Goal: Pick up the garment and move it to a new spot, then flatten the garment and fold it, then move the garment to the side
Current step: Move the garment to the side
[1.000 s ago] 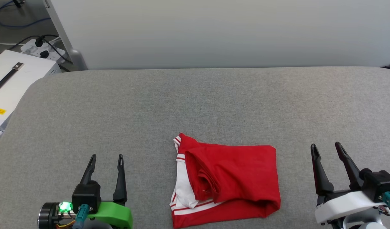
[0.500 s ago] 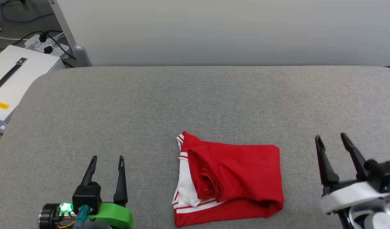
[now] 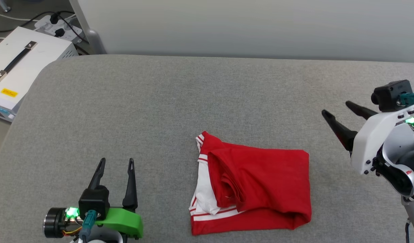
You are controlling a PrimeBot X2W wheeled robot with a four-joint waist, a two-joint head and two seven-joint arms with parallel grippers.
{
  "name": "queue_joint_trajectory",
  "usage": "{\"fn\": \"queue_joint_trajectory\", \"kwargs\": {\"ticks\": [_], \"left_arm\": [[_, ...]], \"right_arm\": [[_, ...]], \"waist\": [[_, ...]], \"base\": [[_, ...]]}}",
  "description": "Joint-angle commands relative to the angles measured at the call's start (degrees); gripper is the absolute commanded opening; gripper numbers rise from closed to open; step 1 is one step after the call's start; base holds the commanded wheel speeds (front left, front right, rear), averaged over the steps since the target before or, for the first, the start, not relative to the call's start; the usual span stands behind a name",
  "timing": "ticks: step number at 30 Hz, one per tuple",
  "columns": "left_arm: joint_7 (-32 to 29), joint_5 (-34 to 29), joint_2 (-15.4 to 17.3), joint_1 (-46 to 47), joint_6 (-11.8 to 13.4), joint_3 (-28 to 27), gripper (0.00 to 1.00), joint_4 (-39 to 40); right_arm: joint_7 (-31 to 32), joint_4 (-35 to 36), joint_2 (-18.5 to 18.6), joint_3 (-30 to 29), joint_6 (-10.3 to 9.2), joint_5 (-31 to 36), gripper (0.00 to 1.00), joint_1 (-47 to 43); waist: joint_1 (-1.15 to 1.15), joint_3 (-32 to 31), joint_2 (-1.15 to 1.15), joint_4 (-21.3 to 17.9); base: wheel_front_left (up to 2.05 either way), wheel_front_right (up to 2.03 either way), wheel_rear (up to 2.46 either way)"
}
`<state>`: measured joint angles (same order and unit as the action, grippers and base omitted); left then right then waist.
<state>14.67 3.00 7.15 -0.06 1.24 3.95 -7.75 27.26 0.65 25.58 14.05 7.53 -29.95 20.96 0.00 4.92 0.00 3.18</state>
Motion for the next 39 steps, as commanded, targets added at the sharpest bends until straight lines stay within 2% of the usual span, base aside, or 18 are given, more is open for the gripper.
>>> {"fn": "queue_joint_trajectory", "kwargs": {"ticks": [1,7,11,21,27,28,29,30,36,37,39], "left_arm": [[0.3,0.1,-0.2,1.4,-0.3,0.0,1.0,-0.1],[0.3,0.0,-0.7,2.8,-0.5,0.2,1.0,-0.2],[0.3,-0.1,-1.1,4.1,-0.9,0.6,1.0,-0.2],[0.3,-0.2,-1.7,7.7,-1.8,1.2,1.0,-0.8],[0.3,-0.4,-2.0,8.9,-1.9,1.2,1.0,-1.3],[0.3,-0.4,-2.1,9.0,-1.9,1.1,1.0,-1.3],[0.3,-0.4,-2.1,9.0,-1.9,1.1,1.0,-1.4],[0.3,-0.5,-2.2,8.6,-1.9,0.9,1.0,-1.7],[0.3,-0.5,-2.3,6.9,-1.5,0.2,1.0,-1.9],[0.3,-0.6,-2.0,5.5,-1.1,-0.5,1.0,-1.4],[0.3,-0.6,-2.0,4.7,-0.8,-0.9,1.0,-0.8]], "right_arm": [[3.6,-0.5,0.7,0.9,-0.04,-2.6,1.0,1.0],[20.7,-2.8,1.8,3.0,-0.04,-13.6,1.0,0.1],[25.7,-4.0,2.1,3.8,-0.04,-15.7,1.0,-1.6],[25.9,-10.4,-2.1,4.9,-0.04,-16.1,1.0,-4.2],[25.2,-12.0,-2.1,8.2,-0.04,-15.9,1.0,-6.2],[24.4,-11.8,-2.0,8.5,-0.04,-16.1,0.44,-6.1],[23.6,-11.7,-1.9,8.5,-0.04,-16.2,0.0,-5.9],[21.2,-10.8,-1.6,8.6,-0.04,-16.7,0.0,-4.6],[17.4,-6.9,0.4,10.0,-0.04,-17.3,0.0,-1.2],[17.2,-3.8,2.6,11.7,-0.04,-17.3,0.0,0.5],[17.5,-1.4,4.4,12.8,-0.04,-17.2,0.0,1.6]], "waist": [[0.0,0.7,0.0,0.5],[0.0,2.8,0.0,1.6],[0.0,4.8,0.0,2.8],[0.0,10.0,0.0,5.2],[0.0,10.6,0.0,5.9],[0.0,10.6,0.0,6.0],[0.0,10.5,0.0,6.0],[0.0,9.7,0.0,5.8],[0.0,6.7,0.0,4.1],[0.0,5.5,0.0,2.0],[0.0,5.1,0.0,0.0]], "base": [[0.0,0.0,0.0],[0.0,0.0,0.0],[0.0,0.0,0.0],[0.0,0.0,0.0],[0.0,0.0,0.0],[0.0,0.0,0.0],[0.0,0.0,0.0],[0.0,0.0,0.0],[0.0,0.0,0.0],[0.0,0.0,0.0],[0.0,0.0,0.0]]}}
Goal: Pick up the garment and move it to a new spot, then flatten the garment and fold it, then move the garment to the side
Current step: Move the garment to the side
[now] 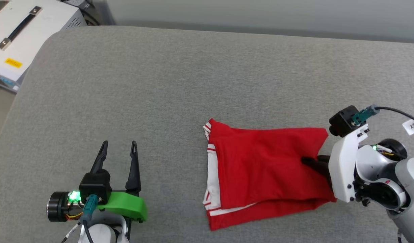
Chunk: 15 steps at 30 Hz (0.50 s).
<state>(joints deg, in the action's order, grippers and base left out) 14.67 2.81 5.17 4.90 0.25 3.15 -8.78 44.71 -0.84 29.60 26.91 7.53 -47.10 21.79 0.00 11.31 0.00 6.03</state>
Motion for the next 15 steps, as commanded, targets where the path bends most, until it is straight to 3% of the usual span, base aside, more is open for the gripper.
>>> {"fn": "queue_joint_trajectory", "kwargs": {"ticks": [1,8,15], "left_arm": [[0.3,-0.4,0.0,-0.7,0.3,-0.3,1.0,0.5],[0.3,-0.9,0.4,-1.0,0.5,-0.8,1.0,2.7],[0.3,-1.4,2.4,1.8,0.0,-1.7,1.0,5.1]], "right_arm": [[0.4,1.5,1.7,0.7,-0.04,0.2,0.0,1.4],[2.0,7.4,8.9,2.3,-0.04,1.3,0.0,5.4],[1.3,6.8,13.7,0.2,-0.04,3.5,0.0,10.2]], "waist": [[0.0,-1.5,0.0,-4.0],[0.0,0.3,0.0,-12.0],[0.0,5.8,0.0,-17.5]], "base": [[0.0,0.0,0.0],[0.0,0.0,0.0],[0.0,0.0,0.0]]}}
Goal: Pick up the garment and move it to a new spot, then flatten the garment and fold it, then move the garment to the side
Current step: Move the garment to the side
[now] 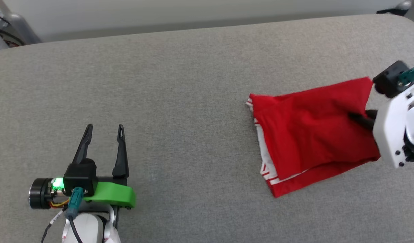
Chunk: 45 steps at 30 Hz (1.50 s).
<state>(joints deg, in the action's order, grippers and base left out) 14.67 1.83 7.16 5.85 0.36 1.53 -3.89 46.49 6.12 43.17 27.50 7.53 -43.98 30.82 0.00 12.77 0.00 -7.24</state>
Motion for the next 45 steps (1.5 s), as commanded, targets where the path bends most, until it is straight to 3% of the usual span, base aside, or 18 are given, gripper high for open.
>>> {"fn": "queue_joint_trajectory", "kwargs": {"ticks": [1,12,23,28,29,30,31,37,42,45], "left_arm": [[0.3,-0.6,0.6,1.3,-0.1,-0.1,1.0,0.5],[0.3,-1.6,3.3,5.8,-0.7,0.0,1.0,4.8],[0.3,-1.9,5.1,8.5,-0.7,0.0,1.0,7.7],[0.3,-1.8,5.4,9.1,-0.5,0.2,1.0,8.1],[0.3,-1.8,5.4,9.0,-0.3,0.1,1.0,8.0],[0.3,-1.7,5.3,9.0,-0.1,0.1,1.0,7.9],[0.3,-1.7,5.2,8.8,0.1,0.1,1.0,7.7],[0.3,-1.0,3.9,7.2,0.7,0.8,1.0,6.1],[0.3,-0.2,2.5,4.6,1.2,1.3,1.0,4.8],[0.3,0.3,1.7,2.7,1.1,1.7,1.0,3.9]], "right_arm": [[-0.8,-0.7,0.7,-0.7,-0.04,0.9,0.0,1.9],[-6.1,-14.7,7.8,-7.4,-0.04,6.2,0.0,8.6],[-9.4,-27.3,6.7,-16.9,-0.04,14.0,0.0,13.8],[-11.3,-31.7,4.5,-20.6,-0.04,16.6,0.0,14.8],[-12.1,-32.6,4.0,-21.6,-0.04,17.8,0.04,15.0],[-12.6,-33.3,3.7,-22.0,-0.04,19.1,0.38,14.9],[-13.0,-33.9,3.3,-22.4,-0.04,20.3,1.0,14.7],[-18.0,-33.4,1.9,-25.3,-0.04,22.6,1.0,12.2],[-24.5,-28.3,1.5,-25.6,-0.04,24.2,1.0,8.7],[-28.7,-25.3,-1.1,-27.4,-0.04,25.5,1.0,7.3]], "waist": [[0.0,5.2,0.0,-4.6],[0.0,14.3,0.0,-4.5],[0.0,20.2,0.0,-2.5],[0.0,20.8,0.0,-1.7],[0.0,20.7,0.0,-1.7],[0.0,20.4,0.0,-1.6],[0.0,19.8,0.0,-1.5],[0.0,14.4,0.0,0.2],[0.0,9.1,0.0,1.6],[0.0,5.6,0.0,2.8]], "base": [[0.0,0.0,0.0],[0.0,0.0,0.0],[0.0,0.0,0.0],[0.0,0.0,0.0],[0.0,0.0,0.0],[0.0,0.0,0.0],[0.0,0.0,0.0],[0.0,0.0,0.0],[0.0,0.0,0.0],[0.0,0.0,0.0]]}}
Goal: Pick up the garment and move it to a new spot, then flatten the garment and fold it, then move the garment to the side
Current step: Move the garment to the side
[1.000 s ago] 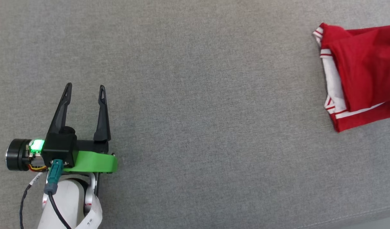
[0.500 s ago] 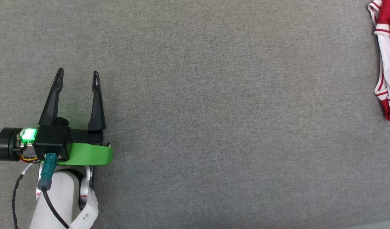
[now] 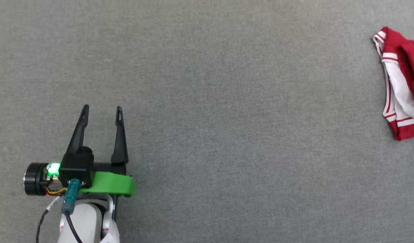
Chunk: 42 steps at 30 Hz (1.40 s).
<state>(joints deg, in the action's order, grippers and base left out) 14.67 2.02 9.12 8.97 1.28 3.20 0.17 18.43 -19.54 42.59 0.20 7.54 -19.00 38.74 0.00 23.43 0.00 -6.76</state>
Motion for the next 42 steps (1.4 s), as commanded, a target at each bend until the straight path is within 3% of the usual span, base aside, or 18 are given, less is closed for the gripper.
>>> {"fn": "queue_joint_trajectory", "kwargs": {"ticks": [1,13,23,31,42], "left_arm": [[0.3,0.4,-0.5,-1.0,0.3,0.1,1.0,-0.3],[0.3,1.8,-1.9,-5.7,0.9,-1.0,1.0,-2.5],[0.3,2.2,-2.2,-6.5,0.4,-1.6,1.0,-4.4],[0.3,1.9,-2.4,-7.1,0.0,-1.3,1.0,-5.7],[0.3,2.5,-2.7,-9.4,-1.5,-1.2,1.0,-6.5]], "right_arm": [[-2.2,1.6,-1.3,-0.6,-0.05,1.6,1.0,-1.0],[-19.7,13.3,-19.3,-3.3,-0.05,10.7,1.0,-9.6],[-26.7,17.8,-30.8,-0.5,-0.05,11.6,1.0,-19.7],[-27.0,18.8,-34.6,1.1,-0.05,11.3,1.0,-27.4],[-29.5,19.3,-38.0,-1.2,-0.05,12.0,1.0,-37.5]], "waist": [[0.0,-5.8,0.0,2.7],[0.0,-13.9,0.0,7.5],[0.0,-17.0,0.0,9.6],[0.0,-18.4,0.0,9.2],[0.0,-21.1,0.0,8.2]], "base": [[0.0,0.0,0.0],[0.0,0.0,0.0],[0.0,0.0,0.0],[0.0,0.0,0.0],[0.0,0.0,0.0]]}}
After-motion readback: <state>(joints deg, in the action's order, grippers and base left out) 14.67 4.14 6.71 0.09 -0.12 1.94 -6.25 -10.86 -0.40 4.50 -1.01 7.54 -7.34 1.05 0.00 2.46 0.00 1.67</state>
